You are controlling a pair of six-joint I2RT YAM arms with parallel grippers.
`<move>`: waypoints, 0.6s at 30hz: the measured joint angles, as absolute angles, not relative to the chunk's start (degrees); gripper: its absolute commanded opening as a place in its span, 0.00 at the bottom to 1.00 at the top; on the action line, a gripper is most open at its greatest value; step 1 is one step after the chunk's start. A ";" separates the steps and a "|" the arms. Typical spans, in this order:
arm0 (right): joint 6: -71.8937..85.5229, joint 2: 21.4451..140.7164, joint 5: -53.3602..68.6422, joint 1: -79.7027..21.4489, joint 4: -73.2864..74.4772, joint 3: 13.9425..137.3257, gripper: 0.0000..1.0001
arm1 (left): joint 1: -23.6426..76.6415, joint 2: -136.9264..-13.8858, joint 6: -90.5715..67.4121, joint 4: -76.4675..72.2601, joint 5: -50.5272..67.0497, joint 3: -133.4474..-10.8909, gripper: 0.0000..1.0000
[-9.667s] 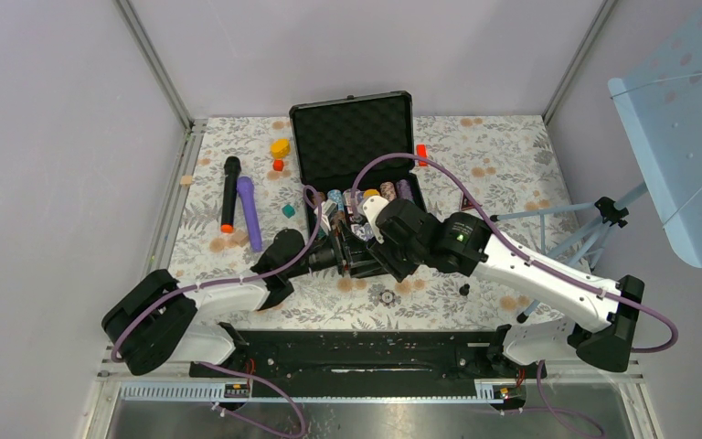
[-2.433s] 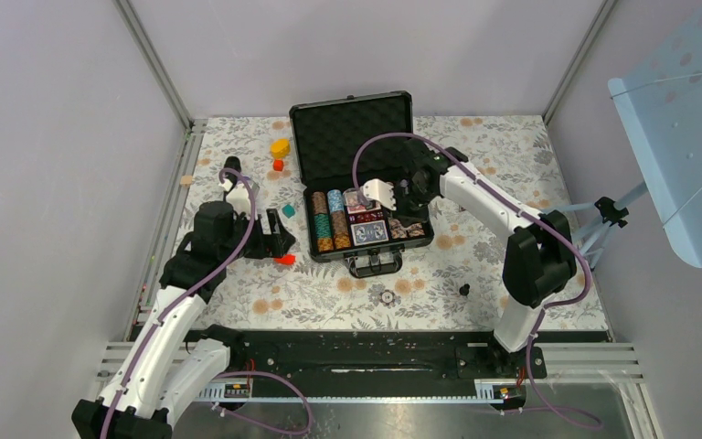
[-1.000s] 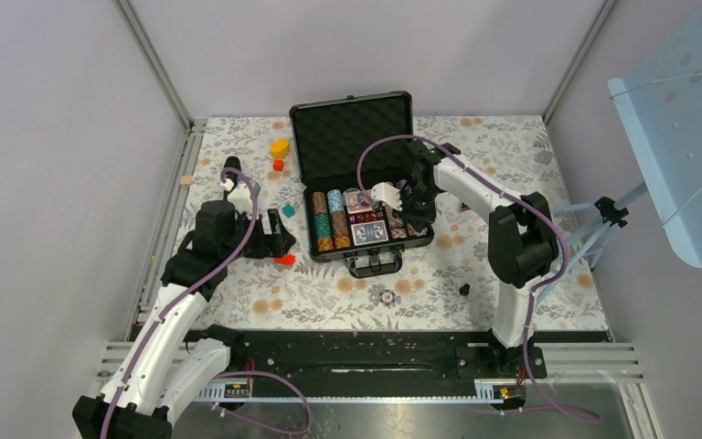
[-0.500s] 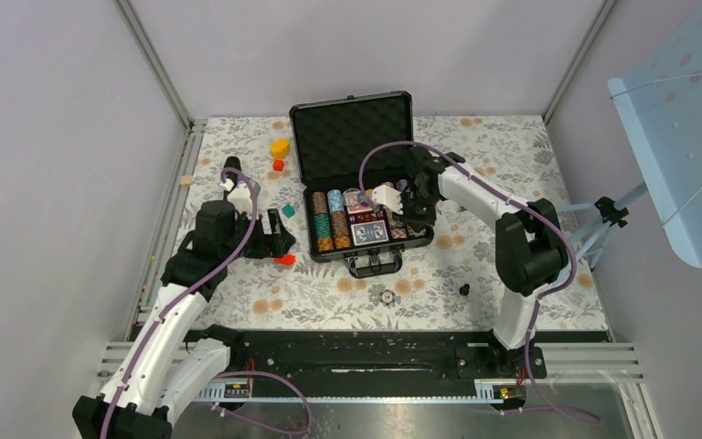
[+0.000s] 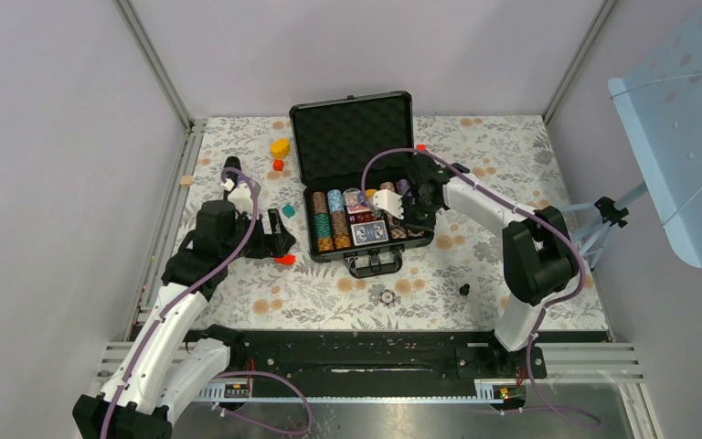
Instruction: Pack up texas hold em set
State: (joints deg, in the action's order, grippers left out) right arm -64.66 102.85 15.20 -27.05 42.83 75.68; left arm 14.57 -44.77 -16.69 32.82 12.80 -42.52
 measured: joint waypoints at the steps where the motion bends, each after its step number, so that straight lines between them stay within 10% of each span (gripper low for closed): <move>1: -64.66 102.37 15.18 -27.07 42.11 74.98 0.00 | 14.57 -44.77 -16.69 32.82 12.80 -42.52 0.80; 18: -67.83 96.31 12.91 -27.49 30.59 64.12 0.00 | 14.57 -44.77 -16.69 32.82 12.82 -42.52 0.80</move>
State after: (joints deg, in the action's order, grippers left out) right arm -67.83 96.31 12.91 -27.49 30.59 64.12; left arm 14.57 -44.77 -16.69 32.82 12.82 -42.52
